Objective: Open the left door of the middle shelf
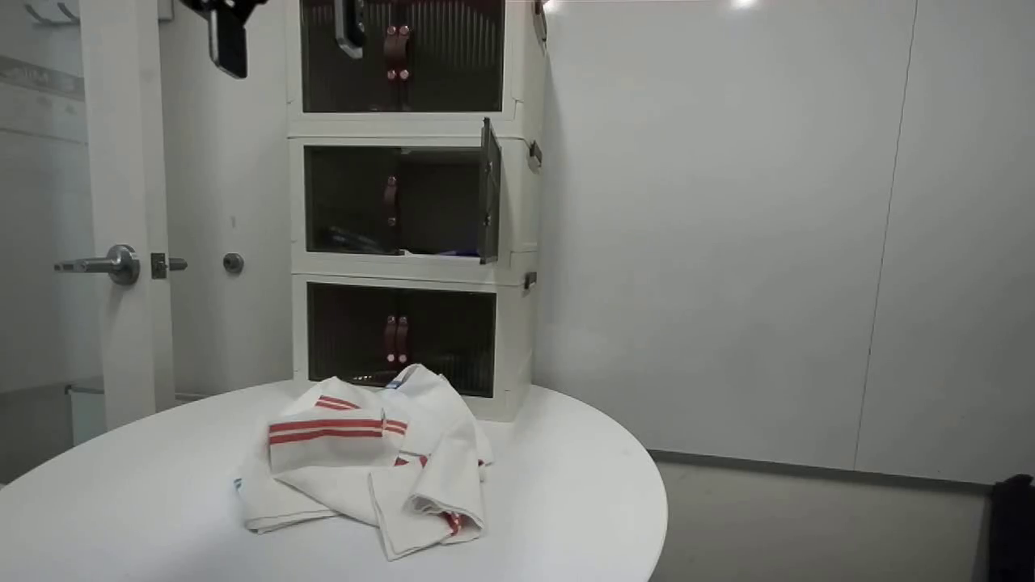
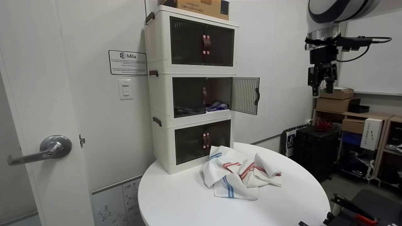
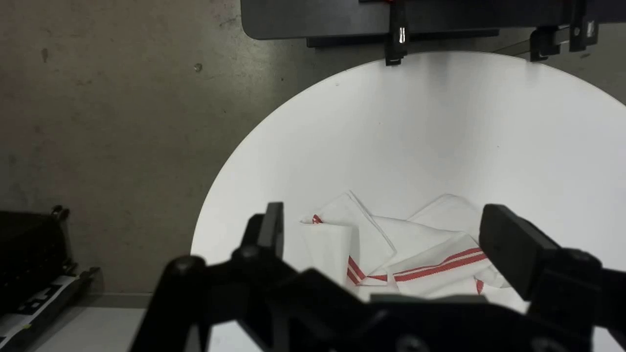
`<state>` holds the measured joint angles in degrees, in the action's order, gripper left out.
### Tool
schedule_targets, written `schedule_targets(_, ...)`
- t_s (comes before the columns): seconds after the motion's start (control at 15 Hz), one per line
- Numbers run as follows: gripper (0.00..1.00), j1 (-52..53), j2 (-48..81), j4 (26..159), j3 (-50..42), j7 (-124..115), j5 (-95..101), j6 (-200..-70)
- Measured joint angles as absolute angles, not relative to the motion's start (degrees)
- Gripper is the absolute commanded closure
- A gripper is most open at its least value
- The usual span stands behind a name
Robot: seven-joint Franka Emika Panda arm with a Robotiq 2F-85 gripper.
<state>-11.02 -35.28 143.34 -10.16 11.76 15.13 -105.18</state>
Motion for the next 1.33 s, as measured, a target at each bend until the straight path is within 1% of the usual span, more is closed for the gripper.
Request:
schedule_targets(0.8, 0.00, -10.4, -35.3, 143.4, -9.4, 10.1, 15.1, -105.3)
schedule_targets(1.0, 0.00, -9.3, -35.4, 143.3, -6.8, 6.8, 15.1, -105.4)
schedule_targets(1.33, 0.00, -7.2, -35.8, 143.2, 0.3, -2.4, 15.2, -106.1)
